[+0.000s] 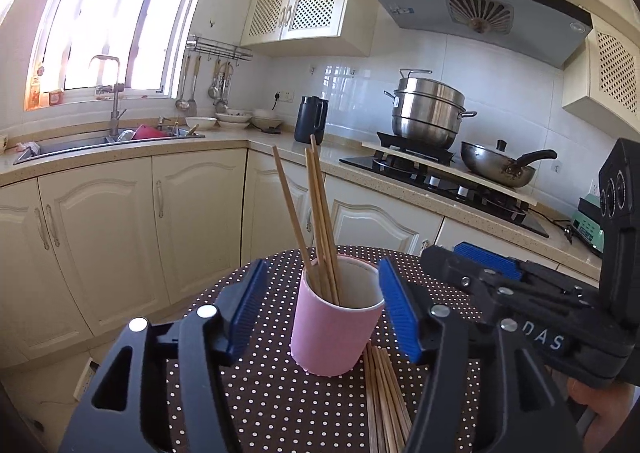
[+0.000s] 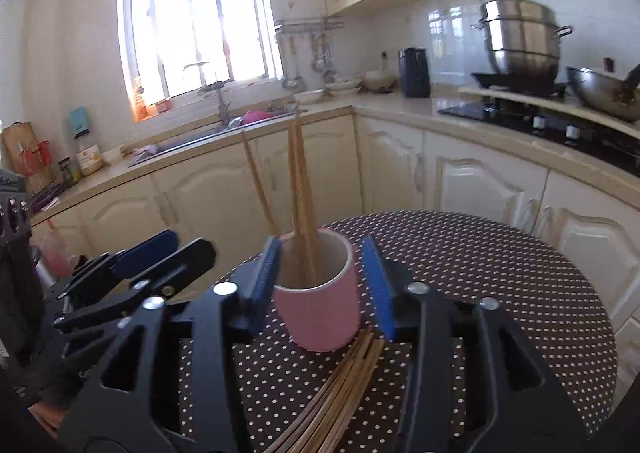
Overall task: Organize utensils
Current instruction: 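Open both tools to release the chopsticks and withdraw from the cup, then move both open tools down toward the chopstick pile beside the cup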
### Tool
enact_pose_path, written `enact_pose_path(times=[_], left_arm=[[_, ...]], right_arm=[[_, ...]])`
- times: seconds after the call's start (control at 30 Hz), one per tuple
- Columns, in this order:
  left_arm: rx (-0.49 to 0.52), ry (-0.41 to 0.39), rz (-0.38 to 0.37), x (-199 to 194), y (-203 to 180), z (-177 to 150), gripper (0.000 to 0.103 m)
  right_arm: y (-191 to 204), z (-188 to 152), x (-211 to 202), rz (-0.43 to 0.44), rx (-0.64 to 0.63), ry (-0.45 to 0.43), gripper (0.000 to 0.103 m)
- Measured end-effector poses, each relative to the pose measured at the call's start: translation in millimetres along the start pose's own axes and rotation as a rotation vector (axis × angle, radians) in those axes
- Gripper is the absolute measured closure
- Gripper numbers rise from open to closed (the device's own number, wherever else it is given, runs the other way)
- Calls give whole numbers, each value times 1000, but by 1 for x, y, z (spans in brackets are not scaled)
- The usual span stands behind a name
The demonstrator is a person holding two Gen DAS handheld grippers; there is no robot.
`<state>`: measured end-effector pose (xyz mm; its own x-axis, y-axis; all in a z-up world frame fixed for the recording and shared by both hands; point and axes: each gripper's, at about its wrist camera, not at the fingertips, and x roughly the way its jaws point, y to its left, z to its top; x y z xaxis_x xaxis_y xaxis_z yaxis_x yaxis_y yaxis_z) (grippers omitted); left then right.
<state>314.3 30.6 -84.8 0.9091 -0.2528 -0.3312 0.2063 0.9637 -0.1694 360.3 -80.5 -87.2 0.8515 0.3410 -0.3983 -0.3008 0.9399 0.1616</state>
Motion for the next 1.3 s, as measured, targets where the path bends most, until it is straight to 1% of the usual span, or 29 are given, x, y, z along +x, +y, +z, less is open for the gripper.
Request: enact_pose_path(times=[0.1,0.3,0.6,0.87,1.07,1.13,1.3], left_arm=[[3,3,1,-8,0,2,45],[24,12,12,-21,-1,2,44],[54,52,26,-36,-8,-4,44],[73,98,31,-42,-15,-16,44],[89,144,27,-43,-20,-28,44],[96,171,23,-42,-23,-32,44],[138,272,30,-31,-29,-50,43]], right_arm=[[4,2,-9,-18,-3,-6,56],[9,2,-27,-24,-6,-11,54],[15,-7,-54,-26,-22,-8,52],[16,-19,-67,-23,-26,13,52],[15,-32,-74,-17,-28,37,52],[14,-36,-75,-19,-27,49,52],[8,-50,-73,-25,-22,98,52]])
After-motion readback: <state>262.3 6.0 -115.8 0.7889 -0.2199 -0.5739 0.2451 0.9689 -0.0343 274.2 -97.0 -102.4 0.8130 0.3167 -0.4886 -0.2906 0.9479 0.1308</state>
